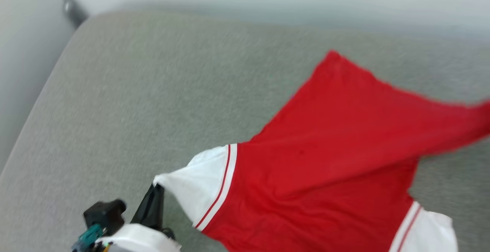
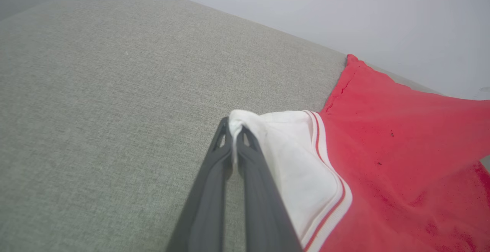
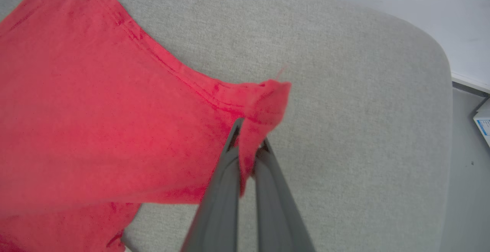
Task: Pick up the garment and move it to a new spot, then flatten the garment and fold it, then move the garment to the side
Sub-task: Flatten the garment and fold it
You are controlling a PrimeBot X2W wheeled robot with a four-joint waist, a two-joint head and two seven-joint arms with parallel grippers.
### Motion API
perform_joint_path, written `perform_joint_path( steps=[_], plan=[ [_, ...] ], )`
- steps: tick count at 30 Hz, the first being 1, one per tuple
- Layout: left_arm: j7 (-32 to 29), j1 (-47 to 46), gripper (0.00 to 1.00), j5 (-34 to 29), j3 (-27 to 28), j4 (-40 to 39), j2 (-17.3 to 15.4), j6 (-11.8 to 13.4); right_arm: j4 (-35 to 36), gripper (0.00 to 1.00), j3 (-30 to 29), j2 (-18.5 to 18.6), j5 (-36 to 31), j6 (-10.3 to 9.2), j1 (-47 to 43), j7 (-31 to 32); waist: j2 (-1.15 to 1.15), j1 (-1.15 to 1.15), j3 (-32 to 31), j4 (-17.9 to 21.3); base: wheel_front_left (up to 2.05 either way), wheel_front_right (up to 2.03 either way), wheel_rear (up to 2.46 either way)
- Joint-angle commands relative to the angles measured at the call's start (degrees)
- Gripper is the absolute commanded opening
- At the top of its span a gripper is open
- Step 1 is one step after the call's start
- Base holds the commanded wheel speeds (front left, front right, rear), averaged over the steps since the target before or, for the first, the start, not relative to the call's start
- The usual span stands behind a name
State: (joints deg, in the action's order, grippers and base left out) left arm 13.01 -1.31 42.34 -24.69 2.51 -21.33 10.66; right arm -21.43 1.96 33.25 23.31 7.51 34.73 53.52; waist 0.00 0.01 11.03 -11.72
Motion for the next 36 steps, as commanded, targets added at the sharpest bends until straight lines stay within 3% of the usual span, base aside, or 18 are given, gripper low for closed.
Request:
perform_joint_path(
  steps=[1,5,13,14,15,16,21,26,29,32,36],
  plan=[
    [-0.1,1.1,0.0,0.2,0.2,-0.1,-0.3,0.4,0.7,0.0,-0.5,0.6,1.0,-0.05,-3.0,0.8,0.0,-0.01,-5.5,5.2,0.0,0.0,0.0],
    [-0.4,4.4,0.0,1.3,1.5,-0.6,-1.5,1.8,5.7,0.0,-2.9,0.7,2.8,-0.04,-15.4,2.9,0.0,-0.01,-8.4,9.1,0.0,0.0,0.0],
    [-1.5,8.1,0.0,2.1,2.7,-0.3,-2.7,4.4,9.1,0.02,-10.1,-8.3,5.4,-0.04,-38.8,3.1,0.0,-0.01,-10.6,13.9,0.0,0.0,0.0],
    [-1.6,8.2,0.0,2.2,2.7,-0.4,-2.8,4.5,9.0,0.2,-10.6,-9.9,5.9,-0.04,-40.7,2.9,0.0,-0.01,-10.6,14.2,0.0,0.0,0.0],
    [-1.7,8.3,0.0,2.2,2.8,-0.5,-2.9,4.6,9.0,0.71,-11.3,-11.4,6.6,-0.03,-42.1,2.4,0.0,-0.01,-10.5,14.4,0.0,0.0,0.0],
    [-1.9,8.2,0.0,2.1,2.8,-0.6,-3.1,4.7,9.7,1.0,-11.5,-12.2,6.7,-0.03,-43.0,1.1,0.0,-0.01,-10.5,14.6,0.0,0.0,0.0],
    [-2.7,7.7,0.0,2.0,2.9,-1.7,-3.8,5.3,12.4,1.0,-12.3,-15.6,7.1,-0.03,-42.1,-10.5,0.0,-0.01,-9.8,15.8,0.0,0.0,0.0],
    [-3.6,6.2,0.0,1.1,2.8,-4.2,-4.6,6.1,12.9,1.0,-12.9,-16.6,5.3,-0.03,-37.2,-27.8,0.0,-0.01,-7.4,15.8,0.0,0.0,0.0],
    [-4.0,4.7,0.0,0.4,2.4,-6.0,-4.5,6.5,11.6,1.0,-12.0,-16.8,5.5,-0.03,-32.9,-34.5,0.0,-0.01,-5.1,15.1,0.0,0.0,0.0],
    [-4.2,2.7,0.0,-0.6,1.6,-7.7,-4.1,6.6,9.8,1.0,-10.5,-16.0,6.2,-0.03,-28.0,-36.8,0.0,-0.01,-2.0,13.9,0.0,0.0,0.0],
    [-4.4,-1.4,0.0,-2.1,0.1,-8.9,-3.1,5.8,7.2,1.0,-6.3,-13.4,7.4,-0.03,-20.6,-31.9,0.0,-0.01,2.6,11.8,0.0,0.0,0.0]
  ],
)
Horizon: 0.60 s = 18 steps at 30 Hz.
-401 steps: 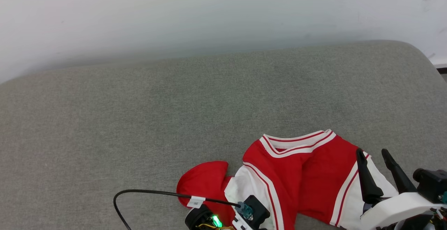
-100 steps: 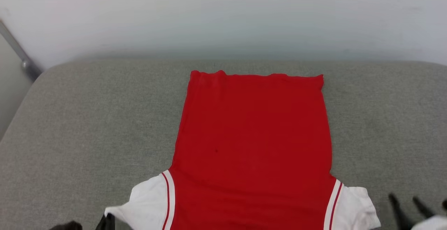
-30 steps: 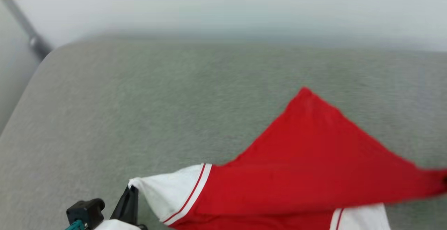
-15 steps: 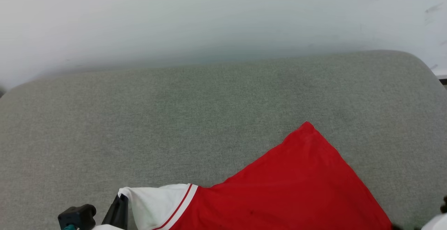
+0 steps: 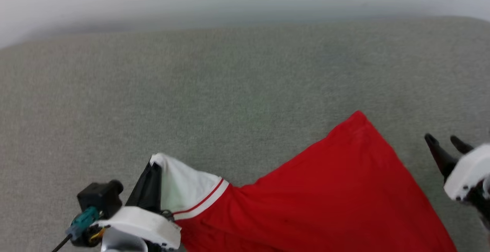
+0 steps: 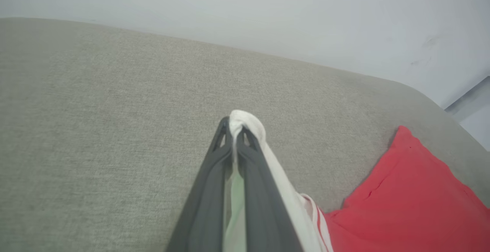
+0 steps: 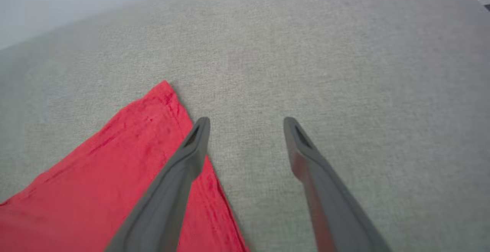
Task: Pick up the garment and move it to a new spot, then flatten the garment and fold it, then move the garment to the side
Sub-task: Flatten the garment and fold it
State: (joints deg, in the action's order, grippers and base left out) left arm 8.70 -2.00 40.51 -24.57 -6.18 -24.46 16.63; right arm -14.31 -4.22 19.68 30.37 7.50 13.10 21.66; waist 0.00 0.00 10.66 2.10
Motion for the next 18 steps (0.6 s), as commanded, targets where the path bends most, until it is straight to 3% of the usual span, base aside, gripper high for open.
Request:
perform_joint_path(
  steps=[1,8,18],
  plan=[
    [-0.1,-1.8,0.0,-0.7,-0.3,-0.2,0.3,-0.5,-0.4,1.0,1.4,1.1,0.3,-0.01,3.0,2.2,0.0,0.0,3.9,-2.5,0.0,0.0,0.0],
    [0.1,-7.9,0.0,-2.6,-3.0,0.3,2.4,-2.1,-2.6,1.0,7.9,4.0,0.8,-0.02,13.7,19.9,0.0,0.0,9.3,-6.5,0.0,0.0,0.0],
    [1.8,-12.5,0.0,-2.9,-5.0,3.3,5.3,-4.5,-8.3,1.0,13.8,4.6,1.0,-0.01,18.4,32.2,0.0,0.0,12.4,-10.3,0.0,0.0,0.0]
  ],
)
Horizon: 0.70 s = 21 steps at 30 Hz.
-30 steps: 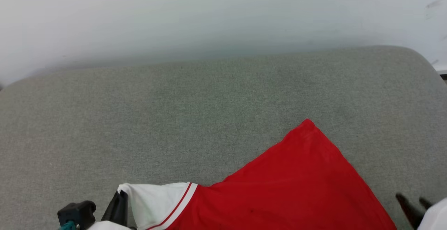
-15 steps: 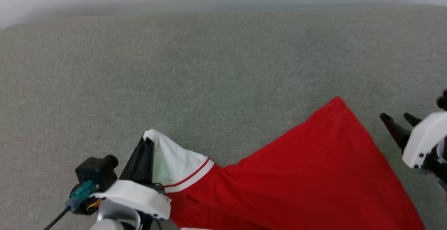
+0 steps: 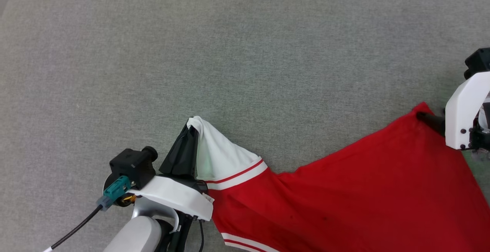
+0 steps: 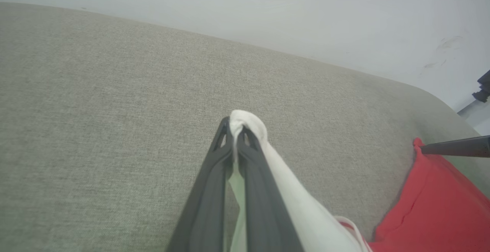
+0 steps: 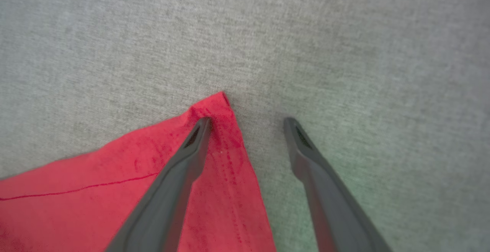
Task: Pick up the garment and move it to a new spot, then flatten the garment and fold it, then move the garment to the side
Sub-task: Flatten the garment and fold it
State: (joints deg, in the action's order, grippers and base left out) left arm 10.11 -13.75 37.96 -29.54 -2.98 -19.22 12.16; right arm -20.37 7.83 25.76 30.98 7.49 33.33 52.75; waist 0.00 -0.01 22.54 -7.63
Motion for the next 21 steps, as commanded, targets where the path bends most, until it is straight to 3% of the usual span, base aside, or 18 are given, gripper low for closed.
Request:
perform_joint_path(
  steps=[1,2,3,4,9,13,21],
  plan=[
    [0.5,-0.8,0.0,-0.2,-0.1,0.4,0.2,-0.2,-3.1,1.0,2.3,-1.6,0.8,0.0,-2.3,2.2,0.0,0.01,0.6,-0.7,0.0,0.0,0.0],
    [0.6,-0.9,0.0,-0.1,-0.1,0.7,0.4,-0.3,-3.8,0.51,2.9,-1.8,1.1,0.0,-2.8,3.4,0.0,0.01,0.7,-0.7,0.0,0.0,0.0],
    [0.6,-0.9,0.0,0.2,0.0,0.9,0.6,-0.3,-4.2,0.29,3.5,-1.8,1.4,0.0,-3.2,4.2,0.0,0.01,0.7,-0.8,0.0,0.0,0.0],
    [0.6,-0.9,0.0,0.3,-0.1,1.2,0.8,-0.2,-4.6,0.0,3.5,-2.2,2.0,0.01,-3.5,4.7,0.0,0.01,0.7,-0.8,0.0,0.0,0.0],
    [0.5,-0.8,0.0,0.7,-0.1,2.5,0.8,-0.2,-2.4,0.0,4.1,-1.2,2.4,0.07,-2.9,2.4,0.0,0.01,-0.8,-0.3,0.0,0.0,0.0],
    [-0.2,-1.2,0.0,0.7,0.6,3.6,-0.2,0.3,0.8,0.0,3.6,0.6,-0.1,0.06,-1.7,-4.6,0.0,0.01,-3.8,0.5,0.0,0.0,0.0],
    [-1.7,-4.2,0.0,1.7,3.2,4.8,-2.9,0.0,2.9,0.0,-0.2,-0.7,-3.5,-0.01,-4.0,-17.3,0.0,0.01,-11.1,2.7,0.0,0.0,0.0]
  ],
)
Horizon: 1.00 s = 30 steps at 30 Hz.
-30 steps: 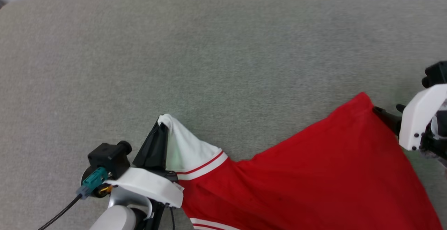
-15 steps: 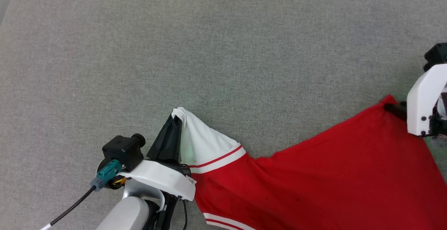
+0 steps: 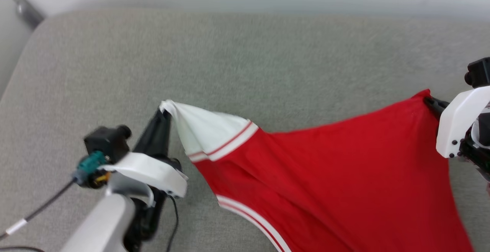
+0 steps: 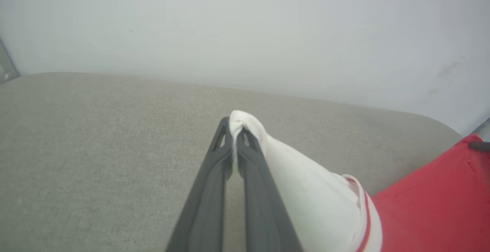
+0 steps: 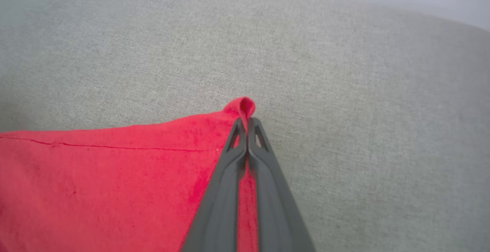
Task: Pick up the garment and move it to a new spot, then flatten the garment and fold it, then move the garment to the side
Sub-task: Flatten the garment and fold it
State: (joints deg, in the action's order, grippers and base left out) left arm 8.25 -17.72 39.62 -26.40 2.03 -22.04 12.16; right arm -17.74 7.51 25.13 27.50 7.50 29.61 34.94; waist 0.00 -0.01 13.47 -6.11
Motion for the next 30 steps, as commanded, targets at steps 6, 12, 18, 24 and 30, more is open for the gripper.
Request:
perform_joint_path(
  steps=[6,12,18,24,30],
  plan=[
    [-1.0,-6.5,0.0,1.0,2.7,2.8,-1.9,-1.3,0.9,0.0,-2.2,-2.6,-1.3,-0.02,0.6,-5.7,0.0,0.01,-6.9,3.7,0.0,0.0,0.0],
    [-2.4,-15.3,0.0,1.0,3.9,7.2,-2.3,-2.7,0.8,0.0,-4.0,-4.4,-4.0,-0.02,4.8,-11.2,0.0,0.01,-8.1,5.4,0.0,0.0,0.0],
    [-2.7,-26.0,0.0,-0.2,4.3,11.7,-2.4,-4.6,-0.7,0.0,-5.8,-5.1,-6.2,-0.02,12.1,-15.5,0.0,0.01,-5.3,6.3,0.0,0.0,0.0],
    [-2.4,-38.9,0.0,-1.9,4.2,16.6,-2.0,-6.7,-2.3,0.0,-6.8,-4.7,-7.7,-0.02,21.9,-17.7,0.0,0.01,0.7,6.6,0.0,0.0,0.0],
    [-1.9,-51.6,0.0,-4.3,4.2,21.1,-2.3,-8.2,-4.3,0.0,-7.0,-5.0,-8.4,-0.02,32.2,-20.2,0.0,0.01,7.0,7.4,0.0,0.0,0.0]
  ],
)
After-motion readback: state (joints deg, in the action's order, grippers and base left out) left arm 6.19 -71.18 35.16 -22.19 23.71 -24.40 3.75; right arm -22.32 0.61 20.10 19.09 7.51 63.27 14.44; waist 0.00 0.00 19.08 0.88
